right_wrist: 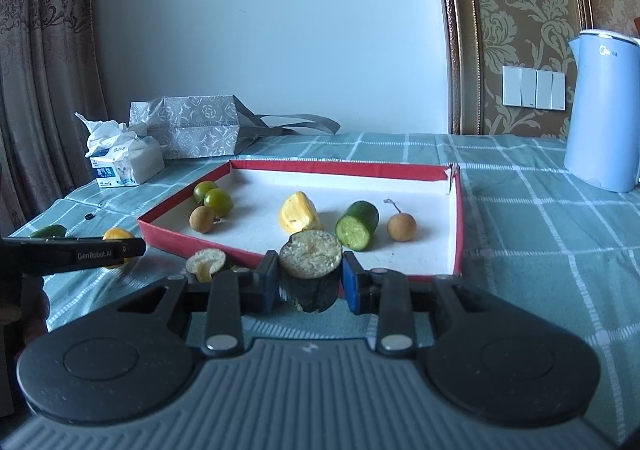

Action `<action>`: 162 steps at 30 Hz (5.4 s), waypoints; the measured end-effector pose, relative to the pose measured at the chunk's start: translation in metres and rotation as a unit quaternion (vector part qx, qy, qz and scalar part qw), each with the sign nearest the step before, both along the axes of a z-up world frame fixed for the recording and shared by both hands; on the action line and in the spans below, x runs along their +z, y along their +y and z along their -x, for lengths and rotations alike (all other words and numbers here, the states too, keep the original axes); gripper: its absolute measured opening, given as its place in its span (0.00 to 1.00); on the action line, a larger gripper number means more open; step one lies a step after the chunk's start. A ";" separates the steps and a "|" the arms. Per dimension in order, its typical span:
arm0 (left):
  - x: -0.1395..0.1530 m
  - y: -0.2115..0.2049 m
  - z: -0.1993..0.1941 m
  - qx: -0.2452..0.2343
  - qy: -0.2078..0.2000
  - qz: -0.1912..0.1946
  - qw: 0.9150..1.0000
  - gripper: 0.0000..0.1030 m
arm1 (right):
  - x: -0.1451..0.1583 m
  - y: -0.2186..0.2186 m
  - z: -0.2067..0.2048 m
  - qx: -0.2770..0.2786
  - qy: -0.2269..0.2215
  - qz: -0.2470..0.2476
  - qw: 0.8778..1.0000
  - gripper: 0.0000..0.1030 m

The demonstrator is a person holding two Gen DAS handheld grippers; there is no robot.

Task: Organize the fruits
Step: 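Carry the cucumber chunk into the red box and open the right gripper while left holds pepper, then carry the yellow bell pepper into the red box and open the left gripper, then move the right gripper to the green cucumber chunk and close on it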

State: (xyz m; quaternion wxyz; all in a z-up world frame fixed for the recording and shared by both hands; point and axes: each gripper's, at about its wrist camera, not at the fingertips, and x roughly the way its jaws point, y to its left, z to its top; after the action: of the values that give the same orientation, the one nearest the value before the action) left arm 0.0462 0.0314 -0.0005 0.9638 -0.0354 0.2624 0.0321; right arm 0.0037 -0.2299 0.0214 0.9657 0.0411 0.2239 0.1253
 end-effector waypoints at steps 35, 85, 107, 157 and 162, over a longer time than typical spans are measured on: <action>-0.004 0.004 -0.004 0.003 0.014 0.018 1.000 0.39 | -0.003 -0.013 -0.005 -0.006 0.003 -0.036 0.999 0.44; 0.058 -0.064 -0.014 -0.030 -0.051 -0.045 0.997 0.39 | -0.019 -0.017 0.018 0.013 0.005 -0.060 0.998 0.51; 0.034 -0.074 -0.088 -0.043 0.006 -0.063 0.997 0.40 | -0.021 -0.019 0.012 0.013 0.019 -0.073 0.997 0.51; 0.007 0.007 0.019 -0.023 -0.037 -0.012 0.999 0.78 | -0.029 0.039 -0.036 0.045 0.083 -0.032 0.995 0.42; 0.006 0.005 0.019 -0.029 -0.036 -0.017 0.999 0.78 | -0.031 0.035 -0.039 0.037 0.091 -0.049 0.994 0.35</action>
State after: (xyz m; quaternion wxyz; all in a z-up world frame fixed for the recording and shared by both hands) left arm 0.0272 0.0364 0.0052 0.9735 -0.0120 0.2283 0.0072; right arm 0.0424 -0.1951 -0.0097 0.9329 0.0910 0.3057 0.1674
